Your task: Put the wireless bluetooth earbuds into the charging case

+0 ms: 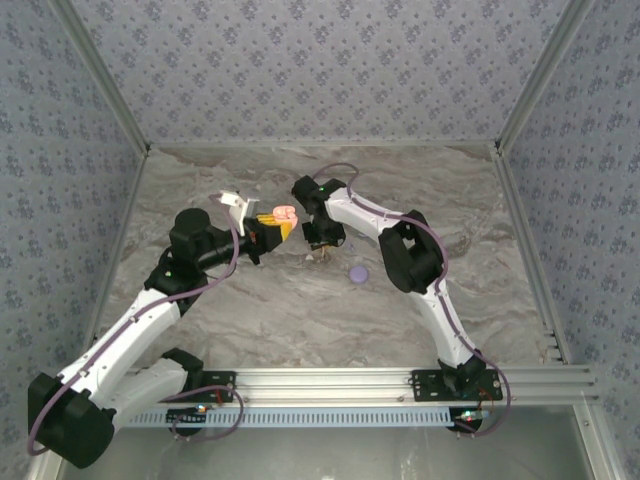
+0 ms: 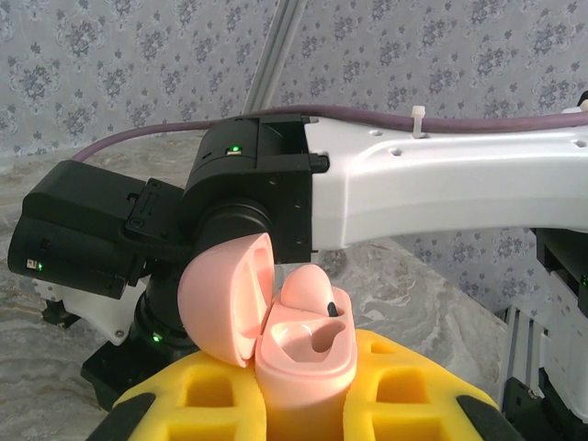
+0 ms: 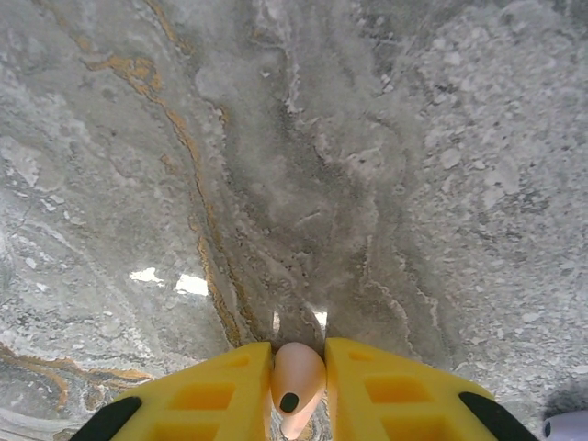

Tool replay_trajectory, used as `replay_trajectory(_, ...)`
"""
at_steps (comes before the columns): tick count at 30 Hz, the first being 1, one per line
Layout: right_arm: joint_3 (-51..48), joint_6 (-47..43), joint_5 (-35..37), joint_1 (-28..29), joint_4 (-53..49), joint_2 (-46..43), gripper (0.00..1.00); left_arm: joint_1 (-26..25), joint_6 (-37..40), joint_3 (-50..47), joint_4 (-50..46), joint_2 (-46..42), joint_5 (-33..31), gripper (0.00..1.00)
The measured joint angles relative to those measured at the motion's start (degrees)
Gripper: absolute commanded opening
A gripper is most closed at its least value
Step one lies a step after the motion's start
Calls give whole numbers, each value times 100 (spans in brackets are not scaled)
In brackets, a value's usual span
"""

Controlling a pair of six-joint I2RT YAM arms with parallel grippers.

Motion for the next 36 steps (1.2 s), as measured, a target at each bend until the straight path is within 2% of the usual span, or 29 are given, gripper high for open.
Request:
replay_trajectory(7, -22, -203, 11, -4, 33, -4, 21, 0, 0, 0, 0, 0, 0, 12)
replay_trajectory(17, -673, -584, -227, -195, 586, -382, 20, 57, -20, -87, -33, 13, -205, 11)
replay_trajectory(23, -1884, -627, -627, -470, 1379, -1202, 20, 297, -245, -343, 192, 595, -258, 11)
replay_trajectory(36, -3060, -579, -1215, -772, 2649, -2315, 20, 328, -507, -848, 748, 1086, -321, 12)
